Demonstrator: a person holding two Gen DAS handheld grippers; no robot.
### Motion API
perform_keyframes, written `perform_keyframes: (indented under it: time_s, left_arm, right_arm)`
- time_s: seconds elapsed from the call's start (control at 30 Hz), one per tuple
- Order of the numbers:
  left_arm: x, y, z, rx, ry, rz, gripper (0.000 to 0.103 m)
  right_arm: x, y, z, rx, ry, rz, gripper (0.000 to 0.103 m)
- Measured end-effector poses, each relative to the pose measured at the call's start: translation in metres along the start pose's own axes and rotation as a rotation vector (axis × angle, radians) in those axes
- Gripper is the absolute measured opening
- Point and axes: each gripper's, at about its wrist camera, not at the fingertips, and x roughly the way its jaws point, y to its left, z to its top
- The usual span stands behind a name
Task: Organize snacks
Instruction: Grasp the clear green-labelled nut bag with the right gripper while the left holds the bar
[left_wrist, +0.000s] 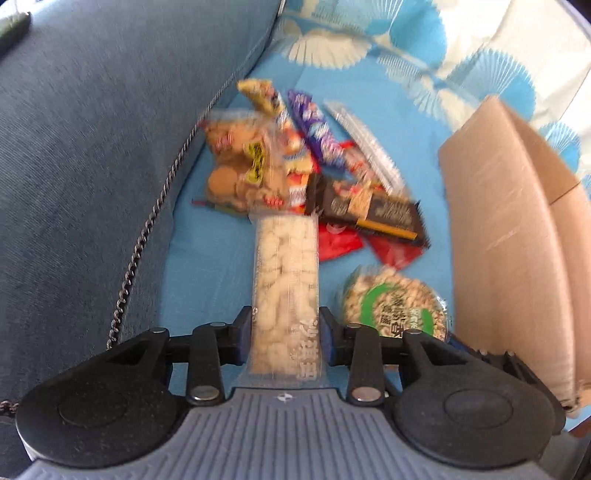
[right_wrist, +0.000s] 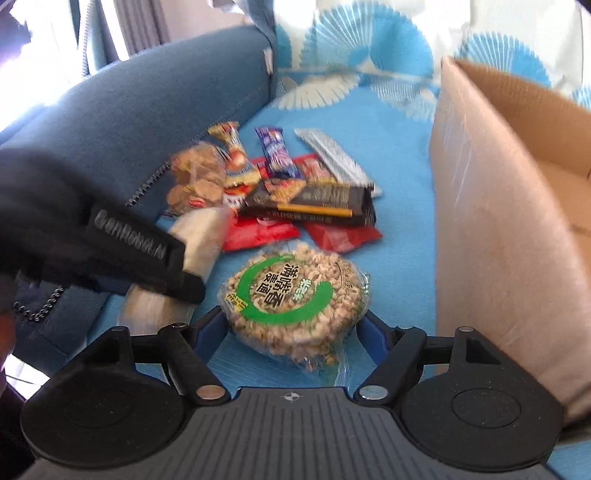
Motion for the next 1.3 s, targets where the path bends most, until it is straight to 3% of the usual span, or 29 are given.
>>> perform_keyframes:
  time_s: [0.2, 0.23, 0.27, 0.3, 0.4, 0.57, 0.7, 1.1, 1.3]
  left_arm:
    - [-0.023, 0.003, -0.001, -0.011, -0.102, -0.035, 0.040]
    - [-0.026, 0.004, -0.002, -0.015, -0.116, -0.041, 0.040]
    - [-0.030, 0.005, -0.001, -0.018, -0.135, -0.043, 0.040]
    - [-0.033, 0.006, -0.001, -0.019, -0.152, -0.047, 0.040]
    - [-0.032, 0.007, -0.001, -0.022, -0.138, -0.058, 0.040]
    - [-0.021, 0.014, 0.002, -0.072, -0.064, -0.066, 0.040]
    - [-0.017, 0.020, 0.002, -0.092, -0.048, -0.067, 0.040]
    - [-0.003, 0.025, 0.005, -0.102, 0.009, -0.029, 0.040]
    - [0.004, 0.023, 0.005, -0.082, 0.034, -0.010, 0.040]
  right_arm:
    - [-0.029, 0.007, 0.004, -0.043, -0.099, -0.017, 0.072]
    - [-0.033, 0.007, 0.005, -0.051, -0.114, -0.013, 0.053]
    - [-0.036, 0.007, 0.006, -0.060, -0.120, -0.003, 0.024]
    - [-0.039, 0.006, 0.007, -0.066, -0.125, -0.009, 0.022]
    - [-0.033, 0.003, 0.008, -0.071, -0.072, -0.020, 0.025]
    - [-0.027, 0.003, 0.004, -0.083, -0.054, -0.033, 0.057]
    - [-0.022, 0.008, 0.004, -0.089, -0.084, -0.047, 0.074]
    - [0.007, 0.011, 0.006, -0.100, -0.079, -0.155, 0.075]
    - [0.022, 0.007, 0.011, -0.117, -0.060, -0.215, 0.065]
